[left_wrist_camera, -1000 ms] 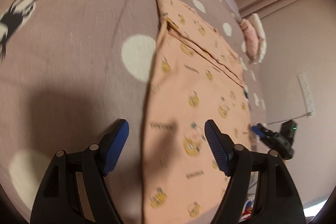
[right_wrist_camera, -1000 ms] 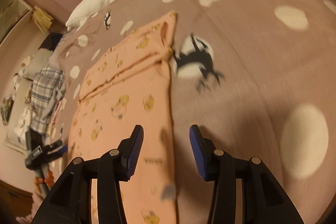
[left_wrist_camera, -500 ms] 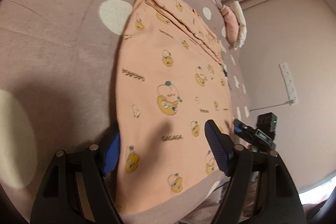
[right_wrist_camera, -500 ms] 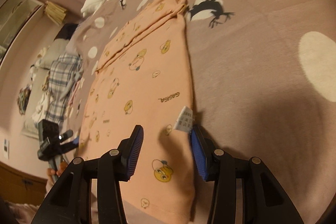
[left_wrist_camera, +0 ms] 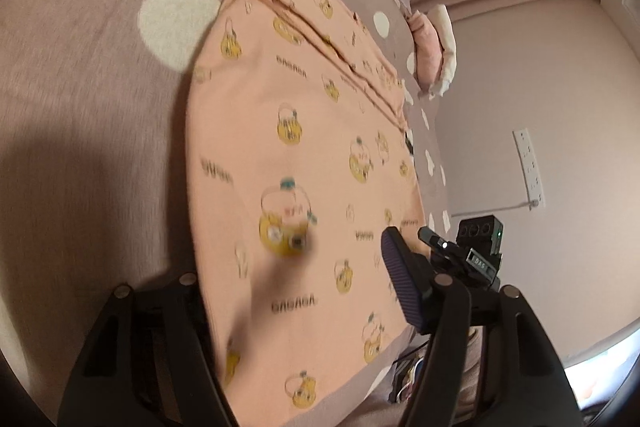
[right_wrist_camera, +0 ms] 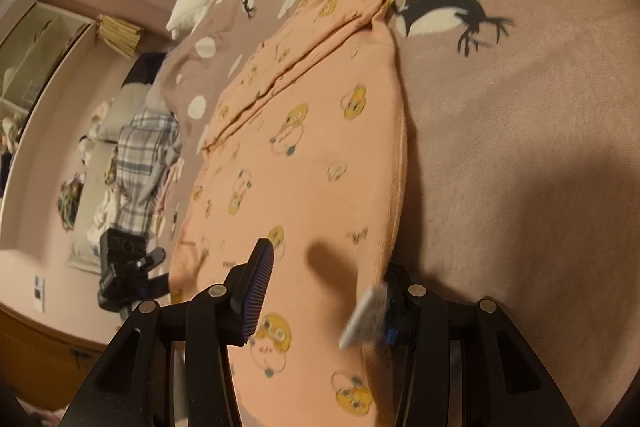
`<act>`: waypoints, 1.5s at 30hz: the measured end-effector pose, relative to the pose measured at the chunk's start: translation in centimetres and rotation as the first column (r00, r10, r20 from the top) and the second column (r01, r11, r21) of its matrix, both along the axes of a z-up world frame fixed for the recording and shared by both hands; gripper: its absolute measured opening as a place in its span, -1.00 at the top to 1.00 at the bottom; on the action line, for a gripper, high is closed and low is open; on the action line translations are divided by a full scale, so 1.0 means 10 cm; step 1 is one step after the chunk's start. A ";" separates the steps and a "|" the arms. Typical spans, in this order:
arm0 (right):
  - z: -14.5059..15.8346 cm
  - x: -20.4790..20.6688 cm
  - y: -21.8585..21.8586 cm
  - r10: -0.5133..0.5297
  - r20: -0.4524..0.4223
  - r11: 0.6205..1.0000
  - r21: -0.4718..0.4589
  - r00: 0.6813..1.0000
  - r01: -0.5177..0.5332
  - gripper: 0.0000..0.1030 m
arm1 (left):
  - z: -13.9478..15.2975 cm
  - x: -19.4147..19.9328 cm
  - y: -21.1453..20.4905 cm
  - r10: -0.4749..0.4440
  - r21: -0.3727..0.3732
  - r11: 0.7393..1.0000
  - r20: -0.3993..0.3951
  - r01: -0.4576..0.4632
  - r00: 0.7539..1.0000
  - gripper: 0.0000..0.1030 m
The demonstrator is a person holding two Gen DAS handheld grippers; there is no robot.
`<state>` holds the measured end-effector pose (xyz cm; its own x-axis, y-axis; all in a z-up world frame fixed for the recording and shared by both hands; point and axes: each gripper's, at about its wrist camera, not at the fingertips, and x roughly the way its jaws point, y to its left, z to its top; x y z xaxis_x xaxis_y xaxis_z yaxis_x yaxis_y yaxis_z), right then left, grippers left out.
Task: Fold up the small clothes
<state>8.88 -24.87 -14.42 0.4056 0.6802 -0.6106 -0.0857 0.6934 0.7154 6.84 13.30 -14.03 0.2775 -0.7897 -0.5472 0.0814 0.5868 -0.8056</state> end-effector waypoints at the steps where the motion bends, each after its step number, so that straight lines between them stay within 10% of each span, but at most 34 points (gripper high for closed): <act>1: -0.01 -0.05 0.01 0.010 -0.002 1.000 0.005 1.000 -0.010 0.11 | 0.00 -0.06 -0.01 -0.007 0.009 1.000 0.003 0.007 1.000 -0.19; 35: -0.02 -0.39 0.29 0.018 0.004 0.999 0.033 1.000 -0.019 0.11 | -0.08 -0.38 -0.07 0.065 0.071 0.995 -0.009 -0.064 0.998 0.43; 45: -0.05 -0.38 0.25 -0.004 0.002 1.000 0.019 1.000 0.004 0.61 | -0.14 -0.41 0.00 0.080 0.037 0.996 -0.043 -0.079 0.996 0.72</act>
